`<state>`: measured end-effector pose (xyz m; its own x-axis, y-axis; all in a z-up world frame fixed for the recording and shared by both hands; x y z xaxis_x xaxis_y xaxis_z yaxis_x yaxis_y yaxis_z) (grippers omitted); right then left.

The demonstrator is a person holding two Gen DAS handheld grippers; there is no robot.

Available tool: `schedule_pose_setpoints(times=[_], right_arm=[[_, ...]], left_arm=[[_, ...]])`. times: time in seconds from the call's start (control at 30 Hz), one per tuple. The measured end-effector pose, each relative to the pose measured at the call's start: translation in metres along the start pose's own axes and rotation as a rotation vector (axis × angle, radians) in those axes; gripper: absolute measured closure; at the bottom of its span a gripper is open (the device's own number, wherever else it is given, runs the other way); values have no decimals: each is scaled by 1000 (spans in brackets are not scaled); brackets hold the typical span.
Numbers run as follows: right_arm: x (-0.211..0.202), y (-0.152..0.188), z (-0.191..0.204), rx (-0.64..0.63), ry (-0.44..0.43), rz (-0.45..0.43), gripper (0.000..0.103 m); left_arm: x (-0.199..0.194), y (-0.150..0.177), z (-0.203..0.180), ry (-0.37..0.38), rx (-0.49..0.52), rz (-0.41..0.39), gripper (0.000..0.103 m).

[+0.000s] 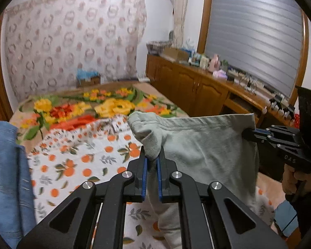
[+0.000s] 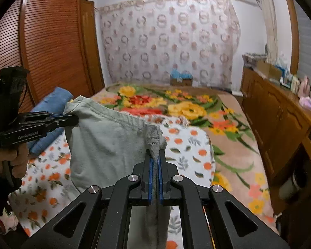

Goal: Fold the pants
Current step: 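Grasp the shorts' corner with the left tool while the right tool holds another corner, lifting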

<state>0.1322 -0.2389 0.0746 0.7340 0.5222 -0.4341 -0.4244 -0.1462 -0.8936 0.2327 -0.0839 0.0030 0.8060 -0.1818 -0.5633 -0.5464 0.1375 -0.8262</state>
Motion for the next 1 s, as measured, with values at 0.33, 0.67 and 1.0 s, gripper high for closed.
schedule_pose_setpoints(times=[0.33,0.67,1.0], right_arm=[[-43,-2,59,-100,-27,-107,99],[-86,15,97,-193,-77,-190,99],[-94,32,92,-236,-174,-211,99]], left_arm=[[-91,-8,23,-29,-15,-161,94],[-163,-6,41,-81,-6,-277,94],[-189,6,76,-161,-9,-296,94]])
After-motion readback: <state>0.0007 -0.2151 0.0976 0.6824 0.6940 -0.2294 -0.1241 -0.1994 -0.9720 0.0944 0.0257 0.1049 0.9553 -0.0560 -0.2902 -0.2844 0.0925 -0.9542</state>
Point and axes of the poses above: each gripper's, at about its wrist camera, not at the fingertips, and x roughly the way its jaws point, z to its left, y to its underside, the point moved 3 cm from there along x, roughly the way its jaws point, and after that the axes turned 14 degrees about -y, right-handed, at the moved point
